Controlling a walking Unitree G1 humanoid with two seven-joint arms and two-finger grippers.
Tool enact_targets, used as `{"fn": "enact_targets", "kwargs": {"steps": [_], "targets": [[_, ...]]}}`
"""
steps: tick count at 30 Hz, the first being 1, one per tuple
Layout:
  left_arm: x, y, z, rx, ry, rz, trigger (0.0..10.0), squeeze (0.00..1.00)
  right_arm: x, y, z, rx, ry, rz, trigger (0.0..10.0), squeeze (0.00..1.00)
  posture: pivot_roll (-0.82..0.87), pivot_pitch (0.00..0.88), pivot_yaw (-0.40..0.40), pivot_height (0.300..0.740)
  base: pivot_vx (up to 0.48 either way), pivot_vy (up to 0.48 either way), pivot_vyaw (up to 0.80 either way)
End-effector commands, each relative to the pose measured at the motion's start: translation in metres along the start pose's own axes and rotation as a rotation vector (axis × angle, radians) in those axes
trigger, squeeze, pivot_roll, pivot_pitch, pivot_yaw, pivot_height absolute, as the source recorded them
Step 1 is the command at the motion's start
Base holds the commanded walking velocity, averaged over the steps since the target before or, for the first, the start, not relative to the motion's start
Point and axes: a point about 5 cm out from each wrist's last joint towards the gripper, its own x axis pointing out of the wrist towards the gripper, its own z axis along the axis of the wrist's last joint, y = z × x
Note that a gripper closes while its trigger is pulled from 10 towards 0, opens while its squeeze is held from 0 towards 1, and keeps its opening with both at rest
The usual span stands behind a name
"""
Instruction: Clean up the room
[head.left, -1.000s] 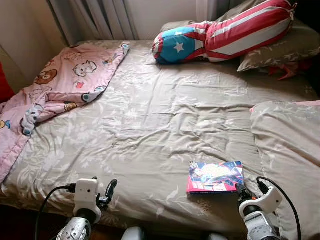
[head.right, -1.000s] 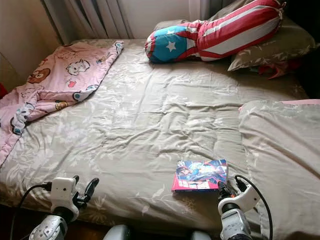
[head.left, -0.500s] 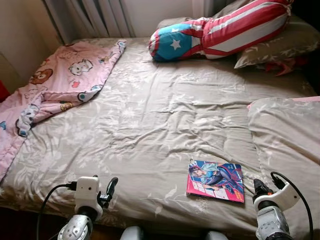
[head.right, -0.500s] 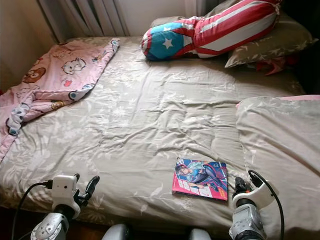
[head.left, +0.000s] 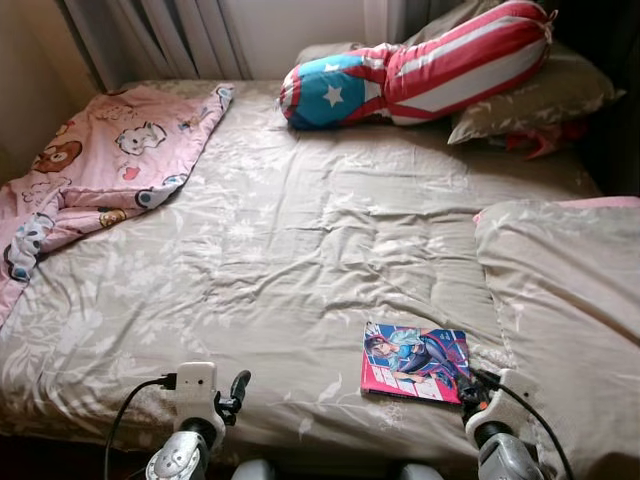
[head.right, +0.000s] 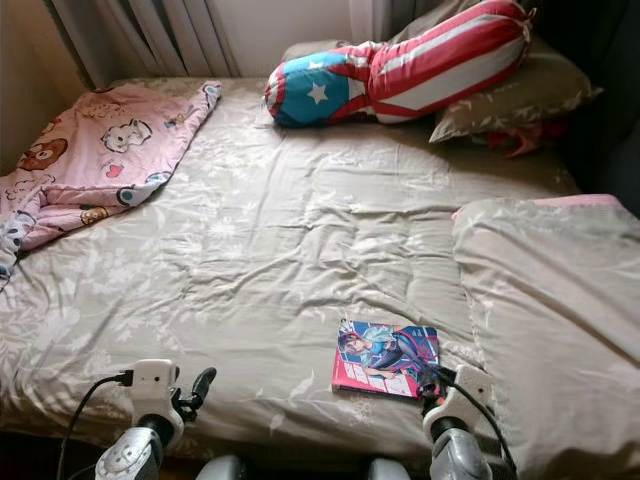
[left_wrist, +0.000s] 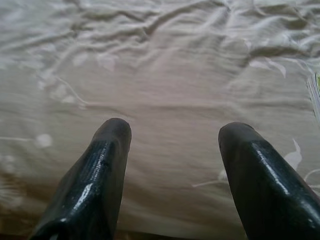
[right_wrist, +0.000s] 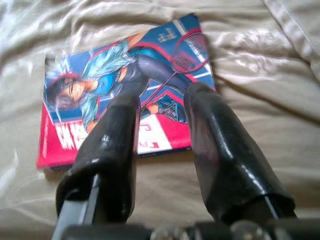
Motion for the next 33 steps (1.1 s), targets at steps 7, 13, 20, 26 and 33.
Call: {"fn": "enact_targets", "kwargs": {"steps": [7, 13, 20, 26, 33], "targets": [[-0.008, 0.023, -0.032, -0.066, 0.155, 0.125, 10.0, 0.0, -0.007, -0.001, -0.024, -0.022, 0.15, 0.0, 10.0, 0.0, -0.04, 0.0, -0.013, 0.731, 0.0, 0.0, 0.0], [-0.01, 0.018, -0.049, -0.063, 0.261, 0.114, 10.0, 0.0, -0.01, -0.004, -0.031, -0.057, 0.205, -0.028, 10.0, 0.0, -0.03, 0.0, -0.03, 0.74, 0.0, 0.0, 0.0], [-0.016, 0.013, -0.066, -0.042, 0.384, 0.126, 10.0, 0.0, -0.018, -0.01, -0.046, -0.065, 0.288, -0.079, 10.0, 0.0, -0.02, 0.0, -0.025, 0.74, 0.0, 0.0, 0.0], [-0.017, 0.016, -0.067, -0.046, 0.405, 0.144, 10.0, 0.0, -0.029, -0.018, -0.061, -0.054, 0.339, -0.112, 10.0, 0.0, -0.03, 0.0, -0.011, 0.74, 0.0, 0.0, 0.0], [-0.019, 0.014, -0.072, 0.011, 0.438, 0.123, 10.0, 0.0, -0.042, -0.035, -0.074, -0.081, 0.41, -0.13, 10.0, 0.0, -0.03, 0.0, -0.011, 0.74, 0.0, 0.0, 0.0]]}}
